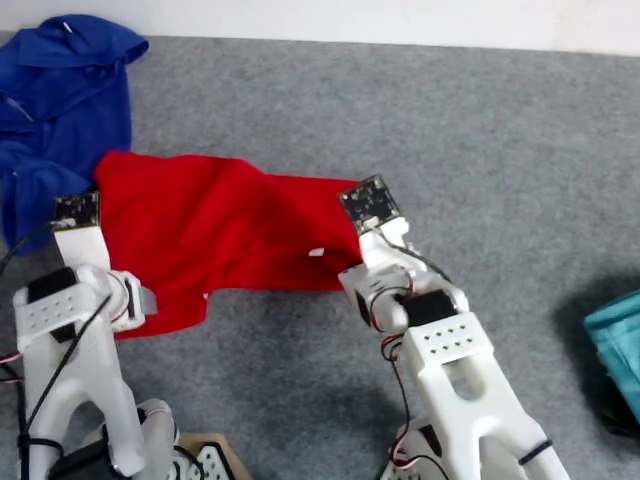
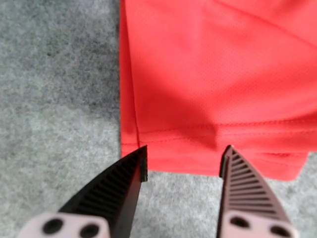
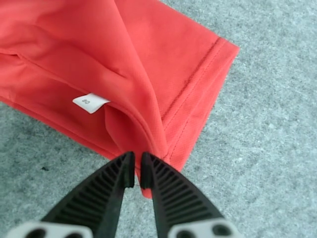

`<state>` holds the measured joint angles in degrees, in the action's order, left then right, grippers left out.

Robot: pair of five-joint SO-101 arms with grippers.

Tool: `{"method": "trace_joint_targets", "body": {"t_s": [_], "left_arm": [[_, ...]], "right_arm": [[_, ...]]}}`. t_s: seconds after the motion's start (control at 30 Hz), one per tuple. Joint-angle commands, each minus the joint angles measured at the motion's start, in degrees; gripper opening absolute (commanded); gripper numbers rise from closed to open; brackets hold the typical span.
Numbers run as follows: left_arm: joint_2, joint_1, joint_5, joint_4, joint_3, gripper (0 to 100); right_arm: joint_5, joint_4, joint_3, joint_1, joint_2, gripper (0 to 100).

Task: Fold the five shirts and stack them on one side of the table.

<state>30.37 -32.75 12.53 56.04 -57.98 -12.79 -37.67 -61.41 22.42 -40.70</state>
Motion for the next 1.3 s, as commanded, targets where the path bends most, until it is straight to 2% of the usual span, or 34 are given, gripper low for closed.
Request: {"method": "trace_joint_targets", "body": {"t_s": [0.0,0.3,0.53,0.73,0.83,0.93,1.07,1.27], "left_arm": [[1.6,0.8,0.4,-3.1,-0.7,23],[1.5,-4.2,0.2,-3.3,-1.5,22],[1.5,-3.7,0.1,-3.6,-2.6,22],[1.5,-3.8,-1.6,-8.1,-5.3,22],[1.5,-3.7,-5.5,-8.2,-4.9,17],[1.5,-1.9,-6.3,-8.3,-4.2,11],[1.5,0.3,-6.4,-8.3,-4.2,11],[1.5,0.0,-6.4,-8.3,-4.9,11]], "right_arm": [[0.3,0.9,0.2,0.4,-1.5,3.7],[0.5,1.0,0.3,0.6,-1.5,3.7],[0.6,1.0,0.2,0.6,-1.5,3.6],[0.6,1.0,0.2,0.7,-1.5,3.4],[0.6,1.0,0.2,0.7,-1.5,3.3],[0.6,1.0,0.2,0.7,-1.5,3.3],[0.5,1.0,0.2,0.7,-1.5,3.3],[0.3,1.0,0.1,0.7,-1.5,3.3]]}}
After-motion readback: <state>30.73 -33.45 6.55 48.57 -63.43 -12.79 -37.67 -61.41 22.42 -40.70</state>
